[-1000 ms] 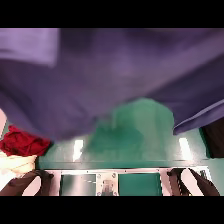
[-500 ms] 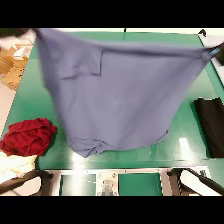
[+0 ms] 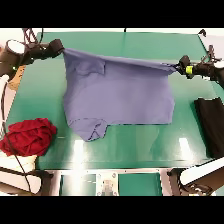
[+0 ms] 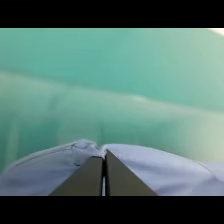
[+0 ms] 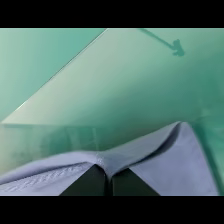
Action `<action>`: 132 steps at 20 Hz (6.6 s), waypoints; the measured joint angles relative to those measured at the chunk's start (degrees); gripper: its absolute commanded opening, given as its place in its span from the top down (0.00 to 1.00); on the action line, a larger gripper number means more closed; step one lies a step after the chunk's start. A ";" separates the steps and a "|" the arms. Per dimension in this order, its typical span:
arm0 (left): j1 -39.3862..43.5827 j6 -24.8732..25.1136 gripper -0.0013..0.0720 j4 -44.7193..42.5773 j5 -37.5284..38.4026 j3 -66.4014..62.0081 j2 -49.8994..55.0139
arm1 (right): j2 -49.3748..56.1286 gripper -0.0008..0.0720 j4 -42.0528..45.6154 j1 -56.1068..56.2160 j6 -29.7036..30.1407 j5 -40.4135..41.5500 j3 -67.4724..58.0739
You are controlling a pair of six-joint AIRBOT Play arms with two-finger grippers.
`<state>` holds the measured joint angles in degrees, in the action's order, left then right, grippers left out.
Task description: Fold the shirts.
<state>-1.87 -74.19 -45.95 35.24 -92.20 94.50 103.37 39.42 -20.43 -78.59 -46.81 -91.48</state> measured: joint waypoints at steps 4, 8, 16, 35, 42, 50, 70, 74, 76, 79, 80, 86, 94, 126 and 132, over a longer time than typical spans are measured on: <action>0.07 0.37 0.96 -4.02 2.14 -0.46 0.74 | 2.99 0.97 2.97 -0.04 0.83 -3.98 -4.20; 0.13 -0.33 0.96 -8.70 7.45 3.74 1.01 | 3.82 0.97 9.53 -0.09 1.16 -9.90 -3.04; 0.61 -2.67 0.96 -10.60 18.12 12.44 1.01 | 4.07 0.96 19.26 -0.09 1.22 -17.14 1.01; -3.56 -12.13 0.20 -11.10 43.50 44.15 -25.88 | -25.44 0.53 32.39 -10.82 -11.32 -31.19 35.41; 6.62 -11.08 0.20 1.53 22.60 68.63 -35.93 | -36.35 0.34 18.69 -11.54 -10.56 -16.09 56.08; 15.23 -11.04 0.95 10.51 5.73 72.89 -36.92 | -33.33 0.84 4.61 -6.60 -8.72 -3.80 59.58; 13.42 -15.37 0.96 -14.86 40.68 36.89 -38.66 | -33.46 0.97 23.28 -14.43 -6.34 -36.96 40.39; 13.42 -15.52 0.96 -17.31 40.17 30.88 -37.33 | -33.44 0.97 23.61 -13.16 -6.78 -39.01 34.03; 13.40 -14.91 0.96 -17.97 38.64 27.65 -34.64 | -32.57 0.96 23.10 -11.43 -6.82 -38.49 31.01; 13.42 -13.51 0.96 -18.69 36.44 20.63 -27.52 | -28.46 0.97 21.77 -8.50 -7.58 -36.46 25.81; 13.40 -13.27 0.96 -19.32 35.80 17.75 -24.65 | -26.21 0.97 21.35 -7.61 -8.00 -35.82 23.56; 13.40 -12.48 0.95 -22.84 31.08 -2.56 -3.17 | -8.68 0.88 19.45 -4.39 -10.32 -32.44 7.48; 12.24 -12.85 0.00 -21.57 13.73 -13.75 11.54 | 4.81 0.20 17.64 -5.31 -7.93 -28.94 -9.14; 10.80 -11.54 0.96 -9.75 31.15 -16.98 13.29 | 14.86 0.97 9.84 -10.05 11.96 -43.80 -8.50; 23.21 -9.75 0.96 -4.70 21.68 -16.83 19.17 | 4.74 0.97 -0.46 -8.81 8.31 -52.17 -10.73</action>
<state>21.34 -83.94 -50.65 56.93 -109.03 113.67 108.12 38.96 -29.23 -70.28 -98.98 -102.21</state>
